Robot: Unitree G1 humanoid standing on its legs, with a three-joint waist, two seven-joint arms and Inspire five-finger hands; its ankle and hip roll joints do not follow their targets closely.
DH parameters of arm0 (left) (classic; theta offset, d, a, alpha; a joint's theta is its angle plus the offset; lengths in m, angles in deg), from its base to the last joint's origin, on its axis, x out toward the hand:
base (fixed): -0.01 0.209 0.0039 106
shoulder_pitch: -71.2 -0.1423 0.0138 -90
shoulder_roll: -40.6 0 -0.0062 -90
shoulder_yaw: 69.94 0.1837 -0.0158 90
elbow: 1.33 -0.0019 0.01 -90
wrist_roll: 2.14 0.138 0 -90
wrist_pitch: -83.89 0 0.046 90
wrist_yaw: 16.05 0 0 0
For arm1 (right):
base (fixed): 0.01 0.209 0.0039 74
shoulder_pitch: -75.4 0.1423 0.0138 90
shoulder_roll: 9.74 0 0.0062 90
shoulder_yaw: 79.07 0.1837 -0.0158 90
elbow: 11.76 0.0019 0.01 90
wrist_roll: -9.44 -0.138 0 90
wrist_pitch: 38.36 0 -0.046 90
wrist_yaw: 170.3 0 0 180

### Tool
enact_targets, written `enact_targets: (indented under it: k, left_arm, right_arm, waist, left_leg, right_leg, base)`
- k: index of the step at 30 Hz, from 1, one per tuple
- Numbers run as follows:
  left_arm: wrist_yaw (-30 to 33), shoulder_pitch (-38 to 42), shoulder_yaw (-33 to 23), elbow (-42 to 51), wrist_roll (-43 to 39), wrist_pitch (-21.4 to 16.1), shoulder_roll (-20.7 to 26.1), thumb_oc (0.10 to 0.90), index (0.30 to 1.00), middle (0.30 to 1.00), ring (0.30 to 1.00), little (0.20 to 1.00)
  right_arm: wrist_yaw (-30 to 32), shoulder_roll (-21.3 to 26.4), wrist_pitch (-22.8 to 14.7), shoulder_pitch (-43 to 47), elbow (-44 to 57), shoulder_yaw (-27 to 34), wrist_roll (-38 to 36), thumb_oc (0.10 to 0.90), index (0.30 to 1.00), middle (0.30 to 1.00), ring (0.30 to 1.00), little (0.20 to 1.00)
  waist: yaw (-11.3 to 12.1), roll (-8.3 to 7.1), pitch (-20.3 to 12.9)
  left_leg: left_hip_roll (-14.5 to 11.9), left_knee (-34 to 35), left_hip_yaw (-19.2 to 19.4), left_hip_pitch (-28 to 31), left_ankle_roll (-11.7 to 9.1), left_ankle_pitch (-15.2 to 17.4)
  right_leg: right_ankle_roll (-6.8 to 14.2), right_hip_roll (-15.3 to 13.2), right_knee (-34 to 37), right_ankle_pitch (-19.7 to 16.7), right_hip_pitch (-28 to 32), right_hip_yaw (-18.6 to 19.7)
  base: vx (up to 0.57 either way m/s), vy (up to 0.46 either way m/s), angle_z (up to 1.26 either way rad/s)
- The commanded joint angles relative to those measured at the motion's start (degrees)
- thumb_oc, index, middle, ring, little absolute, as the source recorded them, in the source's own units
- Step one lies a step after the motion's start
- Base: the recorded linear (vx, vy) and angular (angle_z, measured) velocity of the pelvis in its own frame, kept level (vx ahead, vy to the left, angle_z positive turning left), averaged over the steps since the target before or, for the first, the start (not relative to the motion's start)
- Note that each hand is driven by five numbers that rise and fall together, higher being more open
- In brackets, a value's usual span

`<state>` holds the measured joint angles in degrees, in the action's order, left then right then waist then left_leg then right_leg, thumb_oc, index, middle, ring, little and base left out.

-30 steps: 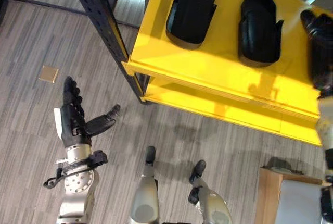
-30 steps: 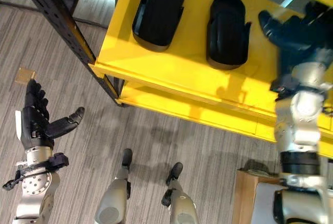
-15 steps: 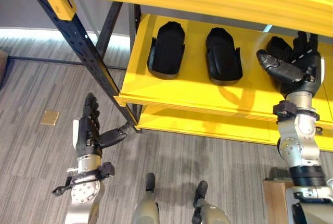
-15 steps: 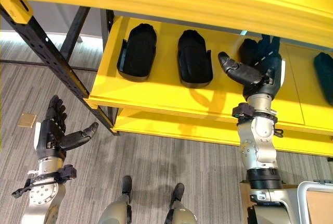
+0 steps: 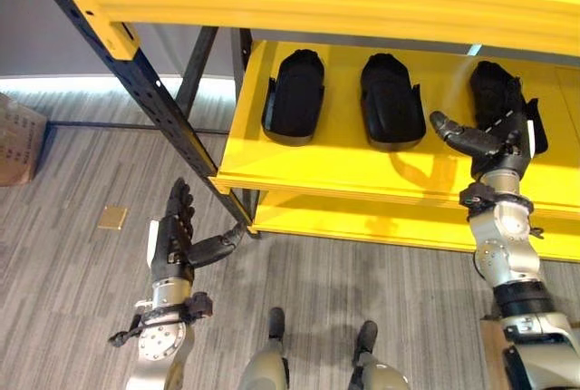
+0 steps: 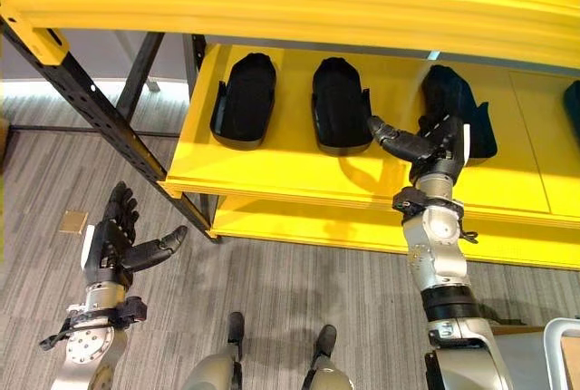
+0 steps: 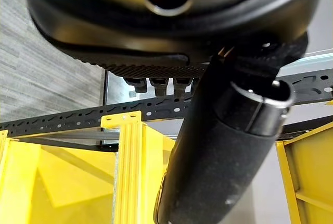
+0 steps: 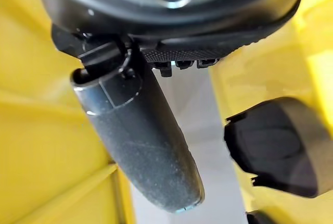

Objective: Move parts from the plastic box to the shelf.

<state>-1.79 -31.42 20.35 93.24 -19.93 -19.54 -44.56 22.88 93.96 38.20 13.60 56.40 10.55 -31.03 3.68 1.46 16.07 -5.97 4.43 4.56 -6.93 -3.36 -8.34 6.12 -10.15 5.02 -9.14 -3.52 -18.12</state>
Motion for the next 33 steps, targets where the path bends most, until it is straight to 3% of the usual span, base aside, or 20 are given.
enact_targets:
  k: [1, 9, 19, 33]
  left_arm:
    - [0.0, 2.8, -0.6, 5.2, -1.1, -5.7, 1.3, 0.900, 1.000, 1.000, 1.000, 1.000]
    - [0.6, 3.3, 0.3, 5.0, -1.7, -6.4, 1.7, 0.900, 1.000, 1.000, 1.000, 1.000]
    - [1.1, 4.2, 1.2, 5.2, -2.4, -6.6, 1.9, 0.900, 1.000, 1.000, 1.000, 1.000]
    - [2.1, 5.1, 1.6, 5.3, -2.8, -6.8, 1.3, 0.900, 1.000, 1.000, 1.000, 1.000]
  right_arm:
    - [-0.6, 3.8, -5.0, 11.4, -1.6, -0.9, 2.4, 0.900, 1.000, 1.000, 1.000, 1.000]
    - [1.2, 8.5, -4.7, 17.3, -10.3, -1.5, 3.2, 0.900, 1.000, 1.000, 1.000, 1.000]
    - [0.9, 9.8, -4.2, 21.3, -15.9, -3.4, 1.8, 0.900, 1.000, 1.000, 1.000, 1.000]
    - [-0.7, 6.7, -4.6, 22.7, -16.1, -5.3, -0.8, 0.900, 1.000, 1.000, 1.000, 1.000]
  waist:
    - [0.7, -2.03, -1.9]
    - [1.6, -0.54, -0.5]
    - [2.4, 0.56, 0.7]
    - [2.9, 0.63, 1.5]
  left_leg:
    - [-4.1, 0.6, 1.1, 3.5, -3.1, 3.4]
    - [-3.6, 0.6, 0.1, 2.2, -3.1, 2.8]
    - [-3.3, 0.6, -1.3, 0.6, -2.9, 2.2]
    - [-3.1, 0.6, -2.4, -0.3, -2.8, 2.0]
  right_leg:
    - [3.9, -4.0, 0.0, 2.9, 5.0, -1.3]
    - [3.9, -4.1, 0.0, 2.9, 4.4, -2.0]
    - [3.4, -3.9, -0.6, 3.4, 3.3, -3.0]
    - [3.0, -3.8, -1.2, 4.1, 2.9, -3.9]
  base:
    - [0.00, 0.000, 0.00]
    - [0.00, -0.012, 0.03]
    - [0.01, -0.009, 0.05]
    - [0.01, -0.004, 0.05]
